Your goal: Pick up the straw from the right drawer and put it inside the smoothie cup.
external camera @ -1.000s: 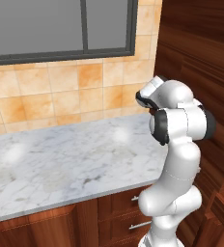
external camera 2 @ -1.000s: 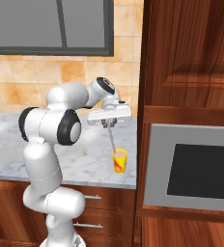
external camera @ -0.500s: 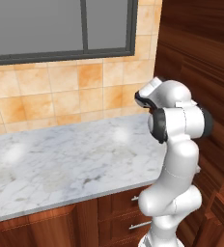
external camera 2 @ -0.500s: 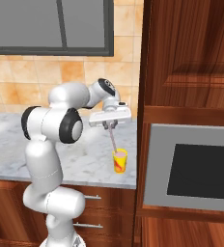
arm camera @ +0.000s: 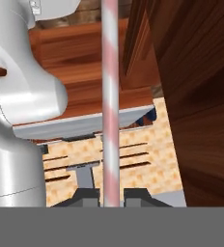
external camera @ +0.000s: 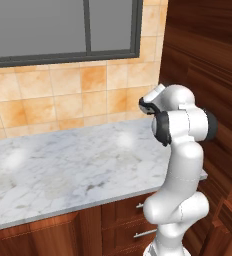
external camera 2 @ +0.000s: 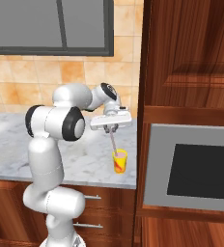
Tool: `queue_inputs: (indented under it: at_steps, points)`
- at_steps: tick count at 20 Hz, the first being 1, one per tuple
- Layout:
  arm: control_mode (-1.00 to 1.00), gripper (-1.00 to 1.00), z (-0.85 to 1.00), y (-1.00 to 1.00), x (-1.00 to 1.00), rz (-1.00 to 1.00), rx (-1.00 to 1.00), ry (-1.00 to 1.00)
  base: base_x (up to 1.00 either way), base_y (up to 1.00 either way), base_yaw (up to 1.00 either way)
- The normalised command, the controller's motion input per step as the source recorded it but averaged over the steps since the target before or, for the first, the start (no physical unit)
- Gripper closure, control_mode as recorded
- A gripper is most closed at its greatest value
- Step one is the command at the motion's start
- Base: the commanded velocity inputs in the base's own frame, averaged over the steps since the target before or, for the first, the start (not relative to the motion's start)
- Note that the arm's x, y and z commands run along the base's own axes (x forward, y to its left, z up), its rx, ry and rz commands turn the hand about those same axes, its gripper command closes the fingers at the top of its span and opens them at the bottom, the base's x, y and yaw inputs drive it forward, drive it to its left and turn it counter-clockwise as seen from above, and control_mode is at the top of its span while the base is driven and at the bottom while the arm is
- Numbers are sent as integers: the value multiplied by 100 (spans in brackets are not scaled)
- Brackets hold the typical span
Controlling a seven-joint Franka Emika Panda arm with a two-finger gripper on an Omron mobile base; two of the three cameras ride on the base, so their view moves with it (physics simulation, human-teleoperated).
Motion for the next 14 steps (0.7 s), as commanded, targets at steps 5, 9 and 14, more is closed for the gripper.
queue_inputs:
  at_steps: [5, 9, 14]
  points:
    - [-100, 100, -12, -9, 0, 0, 0, 0, 0, 0, 0]
    - [-100, 100, 2, -10, 0, 0, 0, -5, 0, 0, 0]
    - [-100, 100, 6, -5, 0, 0, 0, -9, 0, 0, 0]
